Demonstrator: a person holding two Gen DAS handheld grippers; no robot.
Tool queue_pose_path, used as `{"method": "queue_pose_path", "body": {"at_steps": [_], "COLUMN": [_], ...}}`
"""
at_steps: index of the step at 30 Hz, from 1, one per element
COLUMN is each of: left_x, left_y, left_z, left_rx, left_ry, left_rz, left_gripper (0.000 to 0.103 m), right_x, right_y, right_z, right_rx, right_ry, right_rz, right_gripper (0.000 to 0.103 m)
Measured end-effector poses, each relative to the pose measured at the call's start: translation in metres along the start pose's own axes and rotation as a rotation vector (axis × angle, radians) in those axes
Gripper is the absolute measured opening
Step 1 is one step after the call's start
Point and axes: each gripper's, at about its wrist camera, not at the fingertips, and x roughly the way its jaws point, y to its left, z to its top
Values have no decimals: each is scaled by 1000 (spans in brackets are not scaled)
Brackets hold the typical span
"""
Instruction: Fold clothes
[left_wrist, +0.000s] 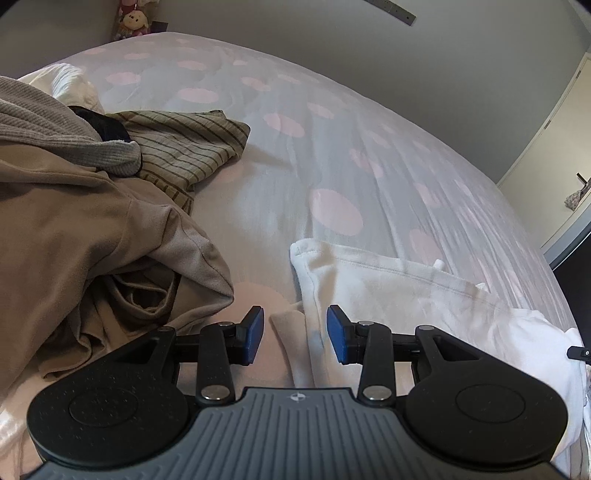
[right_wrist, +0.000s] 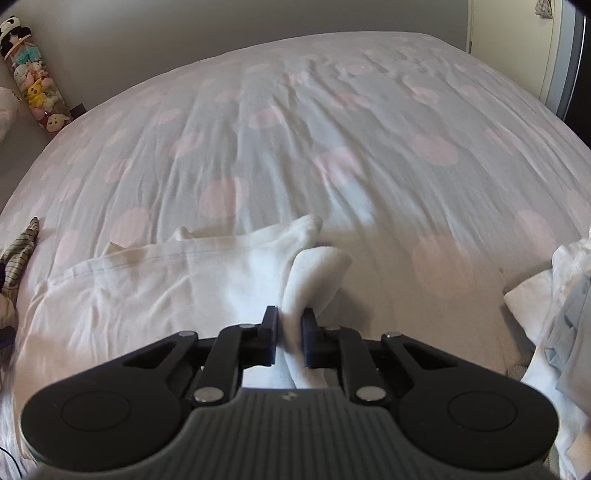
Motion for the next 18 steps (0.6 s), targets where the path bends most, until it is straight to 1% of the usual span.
{"method": "queue_pose_path", "body": {"at_steps": [4, 10, 13, 14, 16, 18], "left_x": [-5, -15, -18, -18, -17, -17], "left_y": [1, 7, 13, 16, 18, 19], "left_z": [2, 5, 5, 6, 6, 6], "left_rx": [-4, -40, -67, -76, -88, -89], "left_ry": [-18, -41, -40, -37, -31, -30], "left_rz": [-15, -75, -101, -112, -136, -151], "left_gripper": [35, 35, 35, 32, 29, 29], "right_x": [-22, -40, -40, -39, -31, -23], "right_y": [33, 94, 130, 143, 166, 190], "right_z": [12, 26, 31, 32, 31, 30], "right_rx": [-4, -6, -16, -24, -25, -24], "right_ry": [-10, -3, 10, 16, 32, 48], "right_rz": [47, 132, 181, 197, 229, 261], "right_gripper": [14, 14, 14, 14, 14, 14]}}
